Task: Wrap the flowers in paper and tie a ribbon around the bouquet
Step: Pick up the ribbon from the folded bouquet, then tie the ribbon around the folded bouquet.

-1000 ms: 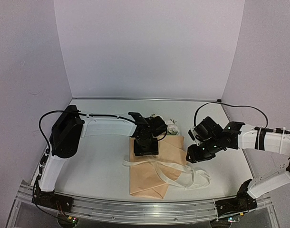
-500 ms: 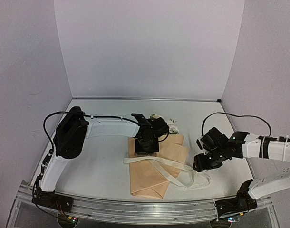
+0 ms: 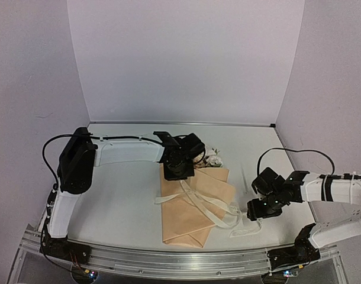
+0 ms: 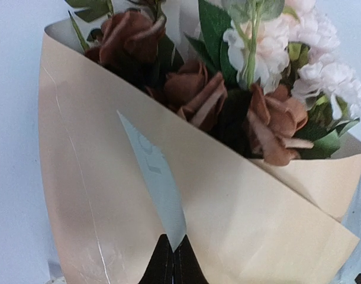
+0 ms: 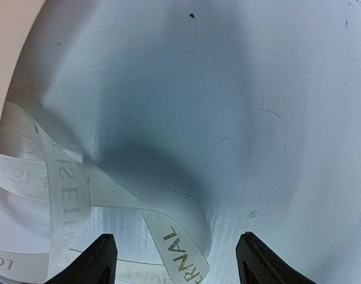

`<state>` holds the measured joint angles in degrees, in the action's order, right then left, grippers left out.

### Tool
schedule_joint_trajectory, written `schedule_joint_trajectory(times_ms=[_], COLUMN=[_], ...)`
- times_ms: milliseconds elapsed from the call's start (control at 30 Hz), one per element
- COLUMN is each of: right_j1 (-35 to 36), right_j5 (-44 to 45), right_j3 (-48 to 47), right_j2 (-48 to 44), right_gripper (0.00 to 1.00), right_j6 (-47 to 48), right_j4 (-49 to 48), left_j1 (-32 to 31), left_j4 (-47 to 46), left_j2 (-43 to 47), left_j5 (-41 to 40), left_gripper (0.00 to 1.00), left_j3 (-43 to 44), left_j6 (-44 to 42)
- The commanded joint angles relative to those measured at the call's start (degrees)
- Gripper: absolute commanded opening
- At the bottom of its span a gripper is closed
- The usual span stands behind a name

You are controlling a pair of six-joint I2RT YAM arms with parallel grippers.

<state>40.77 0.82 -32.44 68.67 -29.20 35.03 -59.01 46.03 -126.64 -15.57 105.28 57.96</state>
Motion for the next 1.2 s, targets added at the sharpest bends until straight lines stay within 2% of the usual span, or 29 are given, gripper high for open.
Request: schedule_joint_trajectory(times_ms=[0, 267, 333, 367, 433, 600, 767, 1033, 1167], right_j1=[-0.27, -0.26, -0.26, -0.26, -0.27, -0.47, -2.86, -6.75, -9.11], right_j5=[0.71, -0.38, -0.37, -0.20, 0.44, 3.67, 4.54, 2.75, 2.08], right_j3=[1.28, 3.17, 3.52, 3.52, 2.61, -2.71, -9.90, -21.91, -26.98], right_j2=[1.91, 5.09, 4.91, 4.83, 4.45, 3.29, 5.10, 16.06, 20.58], right_gripper=[0.64, 0.49, 0.40, 0.30, 0.17, 0.00, 0.00, 0.00, 0.00], right_j6=[-2.96, -5.77, -6.21, -6.48, -6.56, -4.49, -1.16, 1.52, 1.65], right_j4=[-2.29, -4.93, -4.97, -4.93, -3.75, 3.08, 8.35, 11.49, 12.68], left_j1=[1.31, 3.21, 3.71, 3.93, 4.52, 6.51, 8.41, 10.81, 12.63], left_j4=[-3.44, -6.17, -6.83, -7.19, -8.16, -11.51, -16.59, -24.43, -25.43], left_j2=[5.37, 8.21, 9.17, 9.69, 11.17, 16.55, 22.89, 30.35, 34.00], left_j5=[-2.28, -2.59, -2.91, -3.34, -4.08, -6.37, -7.30, -7.64, -8.39], left_gripper=[0.00, 0.00, 0.00, 0.00, 0.00, 0.00, 0.00, 0.00, 0.00], left_j3=[-0.98, -4.02, -4.93, -5.42, -7.04, -13.54, -23.10, -35.35, -39.89], left_j6=[-2.40, -3.50, -3.72, -3.77, -4.07, -4.81, -5.44, -6.17, -5.97])
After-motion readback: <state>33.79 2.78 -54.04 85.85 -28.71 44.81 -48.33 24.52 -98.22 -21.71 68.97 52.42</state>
